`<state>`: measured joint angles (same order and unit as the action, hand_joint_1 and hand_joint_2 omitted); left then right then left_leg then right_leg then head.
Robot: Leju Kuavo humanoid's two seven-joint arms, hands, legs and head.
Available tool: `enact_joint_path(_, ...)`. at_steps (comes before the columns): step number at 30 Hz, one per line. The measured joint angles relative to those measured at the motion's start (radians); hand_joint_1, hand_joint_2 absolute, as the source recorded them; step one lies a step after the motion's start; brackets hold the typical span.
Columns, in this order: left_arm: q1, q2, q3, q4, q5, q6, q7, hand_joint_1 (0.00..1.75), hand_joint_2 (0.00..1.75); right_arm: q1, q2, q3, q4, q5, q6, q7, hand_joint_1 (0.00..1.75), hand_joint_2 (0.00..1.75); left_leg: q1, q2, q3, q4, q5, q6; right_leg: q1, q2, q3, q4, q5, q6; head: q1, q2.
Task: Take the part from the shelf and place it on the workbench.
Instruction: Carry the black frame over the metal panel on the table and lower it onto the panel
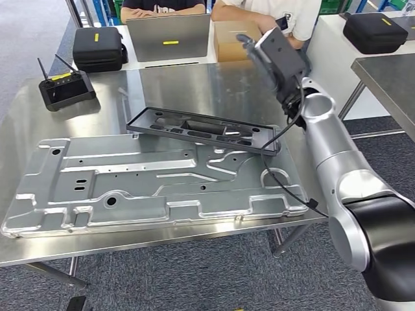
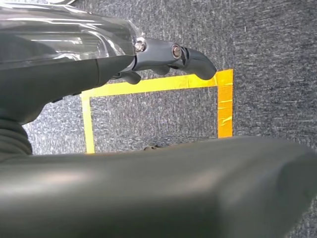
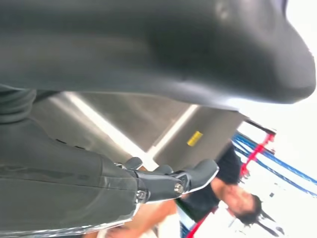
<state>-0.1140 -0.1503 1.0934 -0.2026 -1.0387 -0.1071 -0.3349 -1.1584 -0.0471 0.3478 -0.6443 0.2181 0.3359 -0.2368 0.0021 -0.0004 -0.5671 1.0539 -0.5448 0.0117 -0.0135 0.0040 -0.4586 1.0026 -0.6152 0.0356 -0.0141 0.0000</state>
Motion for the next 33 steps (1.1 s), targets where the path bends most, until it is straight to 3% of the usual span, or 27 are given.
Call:
enact_joint_path(4, 0.013, 0.0, 0.011, 0.0, 0.021, 0.002, -0.016, 0.0, 0.0, 0.014, -0.066, 0.0, -0.175, -0.149, -0.023, 0.06, 0.0, 0.0, 0.0, -0.001, -0.001, 0.0, 0.0, 0.0, 0.0, -0.001, -0.001, 0.0, 0.0, 0.0, 0.0, 0.0)
enact_joint_path(7, 0.024, 0.0, 0.023, 0.0, 0.037, 0.004, -0.03, 0.0, 0.0, 0.072, -0.134, -0.025, -0.362, -0.261, -0.1, 0.079, 0.0, 0.0, 0.0, -0.002, -0.002, 0.0, 0.0, 0.0, -0.001, -0.002, -0.002, 0.0, 0.0, 0.0, 0.0, 0.0)
enact_joint_path(13, 0.037, 0.0, 0.05, 0.0, 0.062, 0.003, -0.058, 0.0, 0.0, 0.374, -0.243, -0.153, -0.84, -0.331, -0.226, -0.019, 0.0, 0.0, -0.001, -0.005, -0.003, 0.0, -0.001, 0.001, -0.001, -0.005, -0.002, -0.001, -0.001, 0.001, 0.0, 0.0)
enact_joint_path(20, 0.041, 0.0, 0.082, 0.0, 0.091, -0.002, -0.094, 0.0, 0.0, 0.824, -0.264, -0.265, -1.315, -0.205, -0.312, -0.192, 0.0, 0.0, 0.0, -0.005, -0.003, -0.001, -0.002, 0.0, 0.0, -0.005, -0.002, -0.001, -0.003, 0.0, 0.0, 0.0)
enact_joint_path(26, 0.043, 0.0, 0.104, 0.0, 0.103, 0.002, -0.099, 0.0, 0.0, 1.118, -0.264, -0.296, -1.525, -0.153, -0.344, -0.279, 0.0, 0.0, -0.004, -0.006, -0.004, 0.003, -0.007, 0.007, -0.005, -0.006, -0.002, -0.005, -0.004, 0.001, 0.0, 0.0)
enact_joint_path(29, 0.044, 0.001, 0.112, 0.0, 0.104, 0.008, -0.095, 0.0, 0.0, 1.227, -0.264, -0.309, -1.585, -0.147, -0.351, -0.299, 0.0, 0.0, -0.008, -0.006, -0.002, -0.001, -0.004, 0.015, -0.008, -0.006, 0.0, -0.007, -0.001, 0.008, 0.0, 0.0)
enact_joint_path(31, 0.044, 0.001, 0.114, 0.0, 0.104, 0.012, -0.091, 0.0, 0.0, 1.285, -0.263, -0.317, -1.614, -0.15, -0.351, -0.309, 0.0, 0.0, -0.005, -0.002, 0.004, -0.015, 0.005, 0.026, -0.009, -0.005, -0.003, 0.008, -0.017, 0.012, 0.0, 0.0)
enact_joint_path(33, 0.044, 0.001, 0.114, 0.0, 0.104, 0.015, -0.085, 0.0, 0.0, 1.333, -0.262, -0.326, -1.632, -0.157, -0.348, -0.317, 0.0, 0.0, 0.001, 0.002, 0.008, -0.027, 0.012, 0.034, -0.009, -0.004, -0.036, 0.086, -0.07, 0.014, 0.0, 0.0)
